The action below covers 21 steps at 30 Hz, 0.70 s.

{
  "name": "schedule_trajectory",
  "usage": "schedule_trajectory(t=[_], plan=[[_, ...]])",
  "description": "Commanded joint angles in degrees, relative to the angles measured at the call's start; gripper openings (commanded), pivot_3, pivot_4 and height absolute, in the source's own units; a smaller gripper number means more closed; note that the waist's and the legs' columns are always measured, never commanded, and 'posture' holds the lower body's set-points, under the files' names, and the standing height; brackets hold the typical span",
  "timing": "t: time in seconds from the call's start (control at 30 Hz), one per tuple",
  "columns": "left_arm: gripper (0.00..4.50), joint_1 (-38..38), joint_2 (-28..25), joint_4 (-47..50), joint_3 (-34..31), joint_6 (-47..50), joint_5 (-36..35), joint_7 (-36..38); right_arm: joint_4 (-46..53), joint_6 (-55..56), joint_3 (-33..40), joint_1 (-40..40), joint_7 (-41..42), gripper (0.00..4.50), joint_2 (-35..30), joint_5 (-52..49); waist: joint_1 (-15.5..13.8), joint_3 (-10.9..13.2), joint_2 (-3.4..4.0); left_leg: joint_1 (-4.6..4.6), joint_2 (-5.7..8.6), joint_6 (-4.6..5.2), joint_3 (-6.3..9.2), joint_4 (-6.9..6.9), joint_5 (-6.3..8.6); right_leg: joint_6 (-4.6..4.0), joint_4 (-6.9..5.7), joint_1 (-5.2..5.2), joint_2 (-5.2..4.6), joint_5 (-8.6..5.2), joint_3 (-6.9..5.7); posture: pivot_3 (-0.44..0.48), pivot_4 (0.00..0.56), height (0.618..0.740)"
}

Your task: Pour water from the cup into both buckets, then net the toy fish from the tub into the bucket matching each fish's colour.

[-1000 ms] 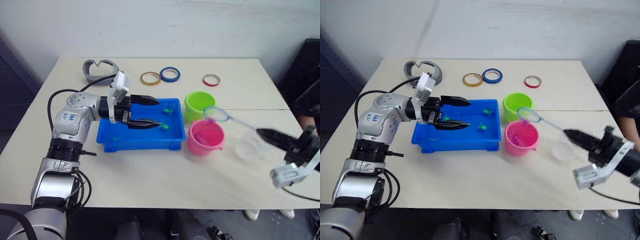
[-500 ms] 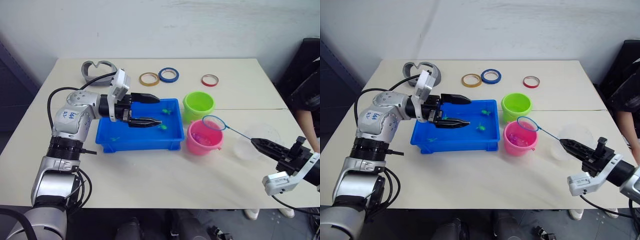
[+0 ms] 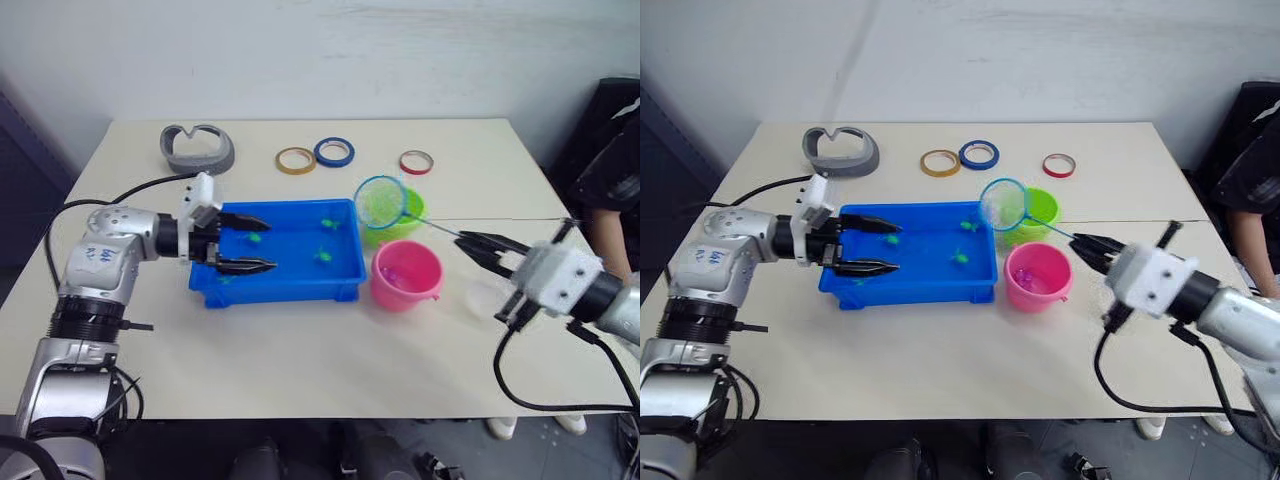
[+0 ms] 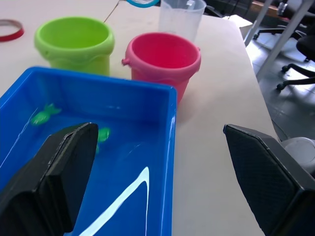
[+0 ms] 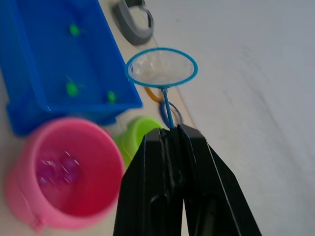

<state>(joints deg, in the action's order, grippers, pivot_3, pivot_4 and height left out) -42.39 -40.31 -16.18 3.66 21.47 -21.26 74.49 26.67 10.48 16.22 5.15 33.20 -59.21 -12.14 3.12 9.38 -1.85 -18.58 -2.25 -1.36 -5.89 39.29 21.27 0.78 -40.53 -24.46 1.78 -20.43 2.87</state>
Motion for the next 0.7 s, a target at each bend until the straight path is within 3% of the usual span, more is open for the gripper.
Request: schedule_trajectory(t=[0.03, 0.23, 0.37, 0.53, 0.7], plan=[[4.47, 3.74, -4.65, 3.77, -4.52, 1.27, -0.28, -1.42, 4.25, -35.56, -10.11, -17.10, -0.56, 0.00, 1.52, -32.53, -0.14, 0.01, -0.02, -0.03, -0.01, 0.00, 0.00, -0.01, 0.00, 0.00, 0.04, -0.02, -0.01, 0.00, -0.01, 0.000, 0.150, 0.740], [4.47, 9.41, -7.07, 12.12, -8.31, 5.01, -2.59, -4.24, -3.29, -61.25, -16.97, -33.76, -4.68, 0.00, 6.48, -50.83, 0.00, 0.02, -0.04, -0.09, -0.01, 0.07, 0.02, 0.01, 0.02, 0.00, 0.09, -0.07, -0.11, 0.00, -0.07, 0.000, 0.150, 0.740], [4.47, 13.25, -7.91, 17.98, -10.77, 7.55, -4.20, -6.68, -12.36, -75.09, -19.22, -42.62, -9.15, 0.00, 13.03, -59.15, 0.11, 0.02, -0.04, -0.70, -0.04, 0.09, 0.41, 0.19, 0.02, -0.01, 0.17, -0.42, -0.21, 0.00, -0.45, 0.000, 0.150, 0.740], [4.47, 16.61, -8.48, 22.54, -13.20, 9.86, -5.57, -9.98, -24.38, -86.72, -19.35, -47.40, -15.74, 0.00, 22.59, -60.07, 0.13, 0.01, -0.04, -0.79, -0.04, 0.11, 0.53, 0.19, 0.03, -0.01, 0.25, -0.40, -0.24, 0.01, -0.57, 0.000, 0.150, 0.740], [4.47, 17.83, -8.83, 24.10, -13.97, 10.64, -6.15, -11.36, -28.27, -91.92, -15.95, -48.80, -19.20, 0.00, 27.45, -59.10, 0.13, 0.01, -0.02, -1.16, -0.04, 0.13, 0.60, 0.20, 0.03, 0.00, 0.32, -0.67, -0.28, 0.01, -0.69, 0.000, 0.150, 0.740]])
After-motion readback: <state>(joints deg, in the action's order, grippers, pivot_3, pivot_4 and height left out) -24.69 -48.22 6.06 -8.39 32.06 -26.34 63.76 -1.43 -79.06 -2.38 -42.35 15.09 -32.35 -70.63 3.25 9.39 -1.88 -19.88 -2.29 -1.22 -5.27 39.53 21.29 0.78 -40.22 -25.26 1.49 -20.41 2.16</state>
